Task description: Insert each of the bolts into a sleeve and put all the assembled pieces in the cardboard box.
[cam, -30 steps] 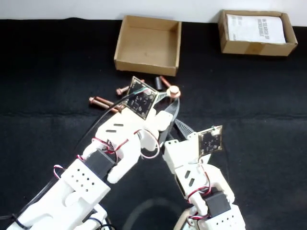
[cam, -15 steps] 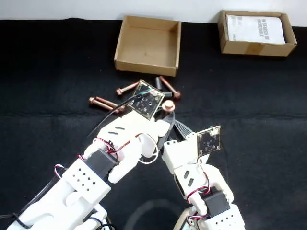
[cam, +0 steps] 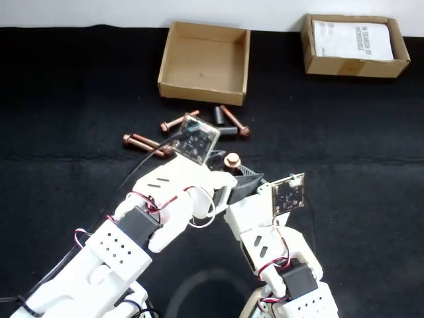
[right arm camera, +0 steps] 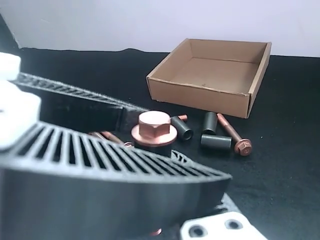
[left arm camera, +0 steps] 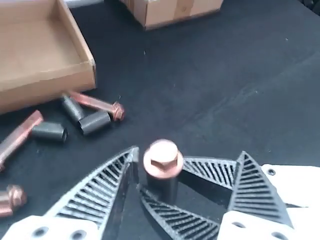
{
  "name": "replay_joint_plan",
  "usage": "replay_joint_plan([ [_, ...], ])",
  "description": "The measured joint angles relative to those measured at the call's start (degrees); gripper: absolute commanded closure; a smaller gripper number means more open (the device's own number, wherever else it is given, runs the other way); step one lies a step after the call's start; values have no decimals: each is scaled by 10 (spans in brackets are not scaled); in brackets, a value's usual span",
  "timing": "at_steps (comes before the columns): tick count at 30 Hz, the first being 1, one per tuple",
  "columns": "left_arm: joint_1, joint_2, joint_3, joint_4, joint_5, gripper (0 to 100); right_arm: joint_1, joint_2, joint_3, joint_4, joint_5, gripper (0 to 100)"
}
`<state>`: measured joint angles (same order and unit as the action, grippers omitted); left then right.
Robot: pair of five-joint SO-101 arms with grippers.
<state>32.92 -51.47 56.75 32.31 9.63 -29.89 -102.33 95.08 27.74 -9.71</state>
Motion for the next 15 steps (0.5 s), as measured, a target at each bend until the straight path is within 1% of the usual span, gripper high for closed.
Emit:
replay_joint_plan([
  [7,-51,-11,-90,120,0,699,0,0,0,0,0,991],
  [10,-59,-55,-132,170,0,699,0,0,0,0,0,991],
  [13,-57,-116,-147,215,0,701,0,0,0,0,0,992],
  [15,-57,-159,-148,248,0,726,0,0,0,0,0,992],
])
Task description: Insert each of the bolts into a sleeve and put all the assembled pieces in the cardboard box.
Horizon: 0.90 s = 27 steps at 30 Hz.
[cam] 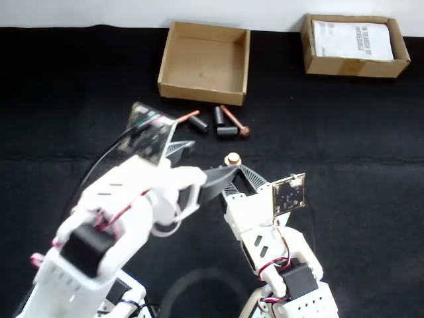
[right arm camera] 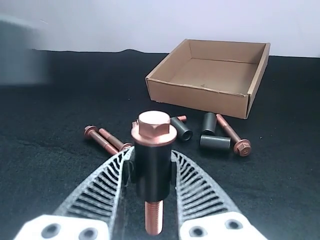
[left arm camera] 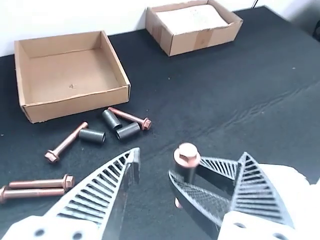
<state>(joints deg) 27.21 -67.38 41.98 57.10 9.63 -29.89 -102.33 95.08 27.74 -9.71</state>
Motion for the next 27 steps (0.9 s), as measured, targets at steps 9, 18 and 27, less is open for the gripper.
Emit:
replay_joint_plan([
  [9,-46,-210,104,54,0,977,44,0,-6,0,0,992],
  [18,-146,-355,257,54,0,991,49,11,-128,91,0,992],
  [27,-202,-357,381,54,0,991,49,231,-360,166,0,992],
])
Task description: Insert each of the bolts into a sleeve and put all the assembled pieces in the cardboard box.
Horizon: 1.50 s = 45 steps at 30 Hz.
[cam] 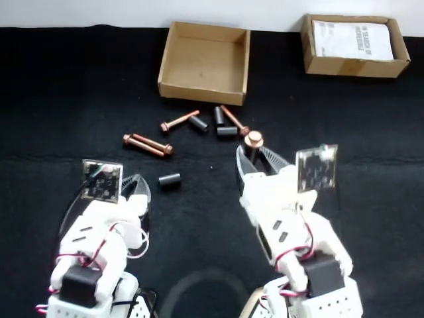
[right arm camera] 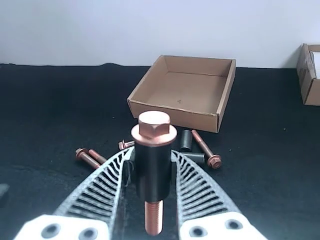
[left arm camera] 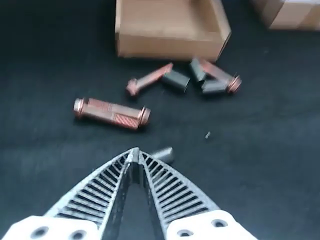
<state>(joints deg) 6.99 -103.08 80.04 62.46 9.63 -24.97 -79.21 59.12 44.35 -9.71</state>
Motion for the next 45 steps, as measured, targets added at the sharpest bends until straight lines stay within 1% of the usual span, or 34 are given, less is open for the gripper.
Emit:
replay_joint_plan([
  [2,-12,0,43,-15,0,991,0,62,-61,25,0,992],
  [4,-27,0,86,-48,0,991,0,121,-116,55,0,992],
  [6,-47,0,124,-98,0,991,0,174,-166,74,-5,992],
  [8,-66,0,156,-152,0,991,0,220,-212,79,-35,992],
  [10,-81,2,158,-196,0,991,0,261,-257,80,-62,992],
  [13,-90,2,161,-214,0,991,0,330,-315,82,-76,992],
  [16,-91,2,161,-215,0,991,0,401,-368,89,-79,992],
  [23,-91,2,161,-147,0,991,0,579,-522,187,-79,992],
  [29,-91,2,161,-140,0,991,0,712,-658,234,-79,991],
  [33,-91,2,161,-140,0,991,0,787,-744,234,-77,991],
  [38,-97,2,161,-140,0,991,0,901,-853,231,-33,991],
  [41,-118,2,161,-140,0,991,4,977,-920,201,-27,991],
  [45,-131,2,161,-140,0,991,21,1076,-999,133,-26,991],
])
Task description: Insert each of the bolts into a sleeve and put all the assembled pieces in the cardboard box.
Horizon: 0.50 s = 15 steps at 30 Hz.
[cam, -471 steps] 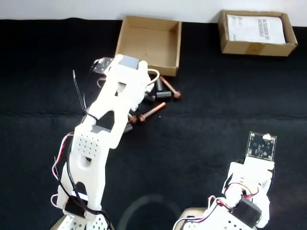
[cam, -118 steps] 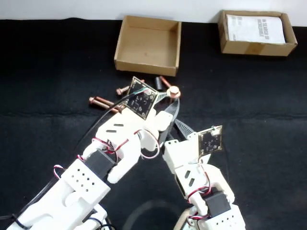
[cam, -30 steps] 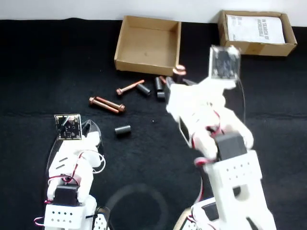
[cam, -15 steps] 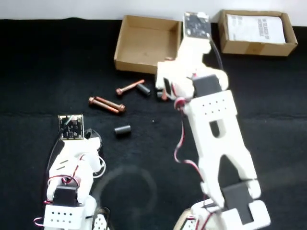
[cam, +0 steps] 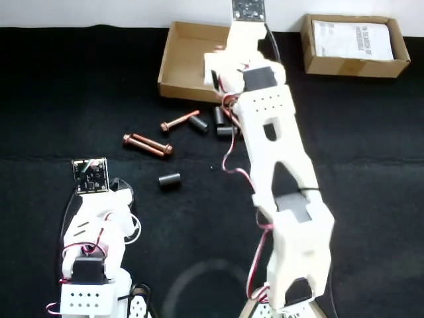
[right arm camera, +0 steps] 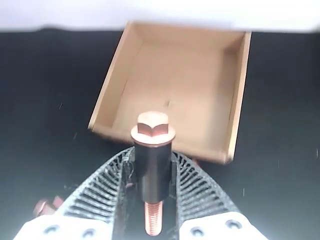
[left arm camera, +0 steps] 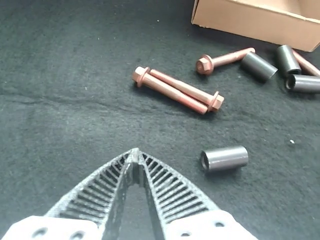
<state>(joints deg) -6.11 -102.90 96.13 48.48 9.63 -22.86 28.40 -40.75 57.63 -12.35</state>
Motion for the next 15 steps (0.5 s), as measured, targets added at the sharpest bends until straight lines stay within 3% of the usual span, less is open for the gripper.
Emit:
replay_joint_plan([
  [15,-2,-1,0,0,0,991,39,330,-209,-288,17,991],
])
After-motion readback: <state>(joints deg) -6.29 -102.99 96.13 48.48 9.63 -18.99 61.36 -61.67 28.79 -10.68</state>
